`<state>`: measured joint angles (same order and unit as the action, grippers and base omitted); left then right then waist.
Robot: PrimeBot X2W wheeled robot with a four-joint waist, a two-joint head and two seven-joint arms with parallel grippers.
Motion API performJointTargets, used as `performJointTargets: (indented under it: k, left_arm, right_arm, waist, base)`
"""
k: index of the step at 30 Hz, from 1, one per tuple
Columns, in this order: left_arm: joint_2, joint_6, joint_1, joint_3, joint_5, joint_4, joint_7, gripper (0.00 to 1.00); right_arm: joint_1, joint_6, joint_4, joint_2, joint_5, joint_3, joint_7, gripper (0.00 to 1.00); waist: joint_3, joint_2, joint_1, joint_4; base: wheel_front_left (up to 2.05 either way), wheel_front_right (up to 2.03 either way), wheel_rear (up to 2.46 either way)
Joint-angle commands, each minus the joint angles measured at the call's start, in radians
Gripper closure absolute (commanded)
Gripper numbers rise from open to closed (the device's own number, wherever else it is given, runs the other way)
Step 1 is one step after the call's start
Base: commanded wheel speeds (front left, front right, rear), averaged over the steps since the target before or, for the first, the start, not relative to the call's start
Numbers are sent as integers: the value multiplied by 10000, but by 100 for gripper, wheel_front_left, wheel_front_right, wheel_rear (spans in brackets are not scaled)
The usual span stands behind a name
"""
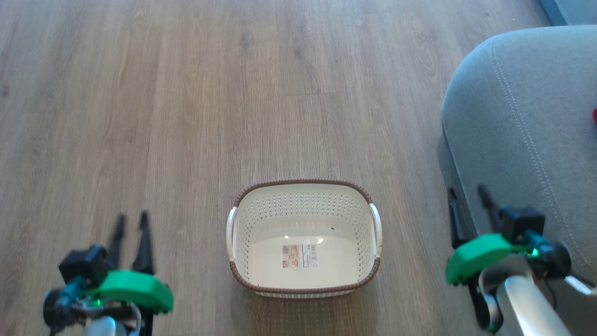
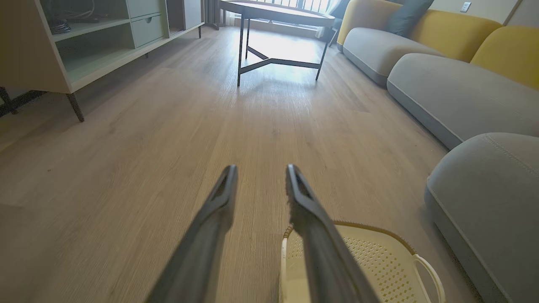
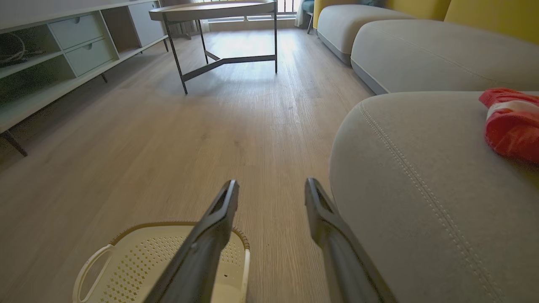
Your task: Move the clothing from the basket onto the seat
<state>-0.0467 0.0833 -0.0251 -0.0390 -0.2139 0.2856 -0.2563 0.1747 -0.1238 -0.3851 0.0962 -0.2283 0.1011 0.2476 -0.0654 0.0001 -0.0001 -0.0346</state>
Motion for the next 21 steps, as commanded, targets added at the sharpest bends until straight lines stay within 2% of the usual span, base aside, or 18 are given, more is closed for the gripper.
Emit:
performJointTargets:
  k: [1,4,21]
  left_arm:
    - [2,-1,0,-2,-9,38,6,100]
    - [13,1,154,-18,-85,441,48,100]
    - [6,66,27,-112,-1986,321,545,100]
  right_arm:
    - [-7,0,-27,-3,-9,2,-2,100]
    - [-203,0,-381,-13,-91,18,-35,100]
    - [-268,-10,-136,-73,-1969,-281,-527,100]
  waist:
    - [0,-1,1,0]
    - [3,-1,1,3]
    - [88,-1,1,50]
  base:
    - [0,0,0]
    - [0,0,0]
    - [0,0,0]
